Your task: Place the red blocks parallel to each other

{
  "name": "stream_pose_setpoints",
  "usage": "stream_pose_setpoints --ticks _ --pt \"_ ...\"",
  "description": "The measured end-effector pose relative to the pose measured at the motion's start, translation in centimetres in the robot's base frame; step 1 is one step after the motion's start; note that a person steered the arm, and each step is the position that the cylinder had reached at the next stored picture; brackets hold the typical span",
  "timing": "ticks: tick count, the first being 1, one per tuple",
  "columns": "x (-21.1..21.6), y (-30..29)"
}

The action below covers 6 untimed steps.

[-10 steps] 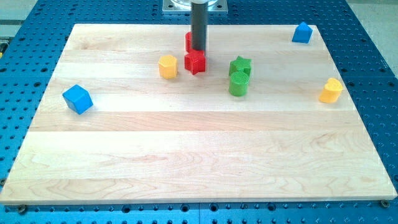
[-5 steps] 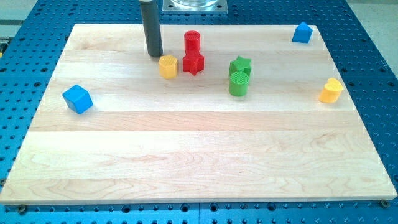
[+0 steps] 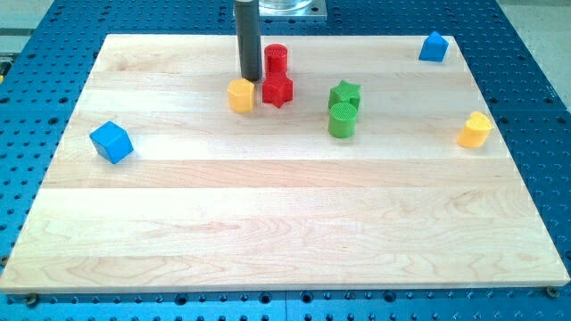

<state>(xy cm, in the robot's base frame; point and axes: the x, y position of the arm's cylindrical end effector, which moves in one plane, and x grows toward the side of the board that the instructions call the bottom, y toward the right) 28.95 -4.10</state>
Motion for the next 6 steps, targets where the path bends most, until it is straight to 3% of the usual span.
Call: stream_pose_setpoints --ticks 4,6 --pt "-4.7 2.0" --pt "0.1 2.0"
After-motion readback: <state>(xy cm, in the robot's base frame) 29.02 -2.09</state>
